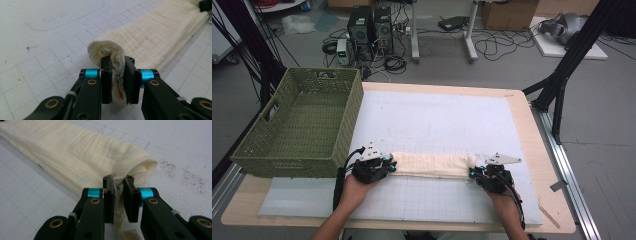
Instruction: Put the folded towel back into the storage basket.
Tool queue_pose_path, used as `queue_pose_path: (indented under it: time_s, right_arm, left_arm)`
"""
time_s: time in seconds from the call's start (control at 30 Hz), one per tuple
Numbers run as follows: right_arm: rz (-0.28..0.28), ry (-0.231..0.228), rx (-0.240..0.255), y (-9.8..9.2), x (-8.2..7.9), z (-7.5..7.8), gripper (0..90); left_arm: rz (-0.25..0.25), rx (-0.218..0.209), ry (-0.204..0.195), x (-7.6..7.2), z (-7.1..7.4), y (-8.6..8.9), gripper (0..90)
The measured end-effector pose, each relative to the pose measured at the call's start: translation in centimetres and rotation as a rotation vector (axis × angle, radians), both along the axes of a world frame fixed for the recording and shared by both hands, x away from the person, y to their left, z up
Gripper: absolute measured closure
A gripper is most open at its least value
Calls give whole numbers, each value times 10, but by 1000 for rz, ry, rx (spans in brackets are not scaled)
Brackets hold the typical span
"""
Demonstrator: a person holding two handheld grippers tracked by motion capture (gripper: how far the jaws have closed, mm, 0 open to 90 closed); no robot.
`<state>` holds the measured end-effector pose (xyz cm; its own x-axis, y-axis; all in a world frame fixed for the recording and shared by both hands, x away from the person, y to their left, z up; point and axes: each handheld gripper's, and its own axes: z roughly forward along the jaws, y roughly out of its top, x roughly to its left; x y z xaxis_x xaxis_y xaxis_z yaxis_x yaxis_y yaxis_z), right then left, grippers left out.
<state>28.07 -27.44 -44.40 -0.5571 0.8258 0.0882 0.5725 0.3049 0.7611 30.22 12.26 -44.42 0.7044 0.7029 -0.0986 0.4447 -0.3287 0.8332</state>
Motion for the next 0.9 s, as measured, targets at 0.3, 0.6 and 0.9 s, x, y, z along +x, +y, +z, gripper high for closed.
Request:
queue_pose_path:
  time_s: [0.3, 0.6, 0.9]
  right_arm:
    - [-4, -28, 17, -4, -2, 8, 809]
    - [-2, -72, 10, -6, -3, 19, 809]
    - [-1, -120, -31, 2, 10, 36, 809]
  left_arm:
    - [-5, -19, -40, -3, 8, -1, 788]
    - [-10, -67, -98, -9, 27, 2, 791]
    - [-14, -102, -170, -19, 54, 6, 794]
